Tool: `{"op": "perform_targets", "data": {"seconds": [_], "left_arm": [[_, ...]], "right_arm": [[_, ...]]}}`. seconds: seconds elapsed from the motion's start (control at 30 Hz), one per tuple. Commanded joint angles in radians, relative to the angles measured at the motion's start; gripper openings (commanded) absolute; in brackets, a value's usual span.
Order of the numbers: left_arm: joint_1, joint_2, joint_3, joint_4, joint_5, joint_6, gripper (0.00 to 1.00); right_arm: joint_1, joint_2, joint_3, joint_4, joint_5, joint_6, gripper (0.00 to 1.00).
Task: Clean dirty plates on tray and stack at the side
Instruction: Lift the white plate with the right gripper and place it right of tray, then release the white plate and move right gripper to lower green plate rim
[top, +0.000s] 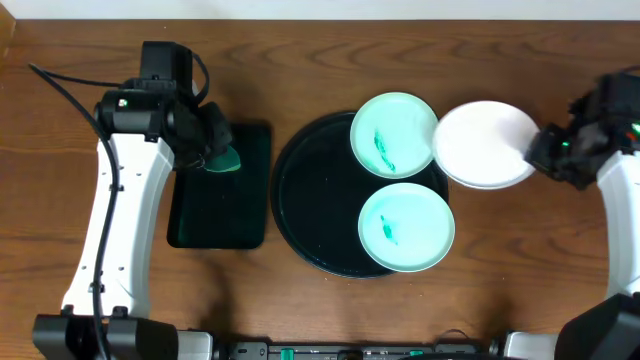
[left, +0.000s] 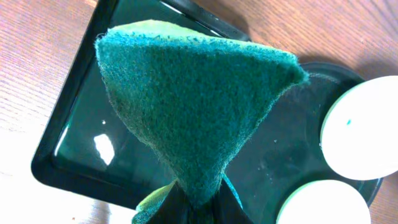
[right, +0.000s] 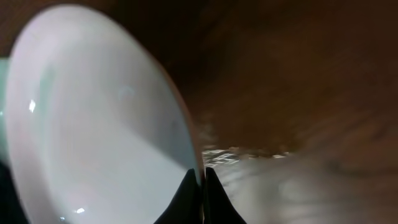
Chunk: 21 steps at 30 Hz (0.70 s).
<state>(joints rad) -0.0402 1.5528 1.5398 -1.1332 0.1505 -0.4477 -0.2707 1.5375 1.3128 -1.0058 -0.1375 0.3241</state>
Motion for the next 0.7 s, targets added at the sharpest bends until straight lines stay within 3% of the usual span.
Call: {"op": "perform_targets", "data": {"seconds": [0.0,0.33,0.5,0.6,0.67], "left_arm": [[0.002,0.024,0.002,-0.003,-0.006,0.006,0.07],[0.002,0.029,0.002,0.005,-0.006,0.006,0.07],[0.002,0.029,0.002,0.013,-0.006,0.006,0.07],[0.002,0.029,0.002,0.013,-0.006,0.006,0.07],[0.002,0.029,0.002,0.013,-0.006,0.006,0.07]], "right_arm": [[-0.094,-0.011,-0.133,0.095,0.006,-0.045,0.01],[-0.103,-0.003,-0.444,0.488,0.045,-0.041,0.01],[-0.103,0.011,-0.481,0.566,0.071,-0.041,0.01],[-0.102,0.011,-0.476,0.560,0.064,-0.041,0.21],[-0.100,0.011,-0.449,0.512,0.035,-0.041,0.26]]}}
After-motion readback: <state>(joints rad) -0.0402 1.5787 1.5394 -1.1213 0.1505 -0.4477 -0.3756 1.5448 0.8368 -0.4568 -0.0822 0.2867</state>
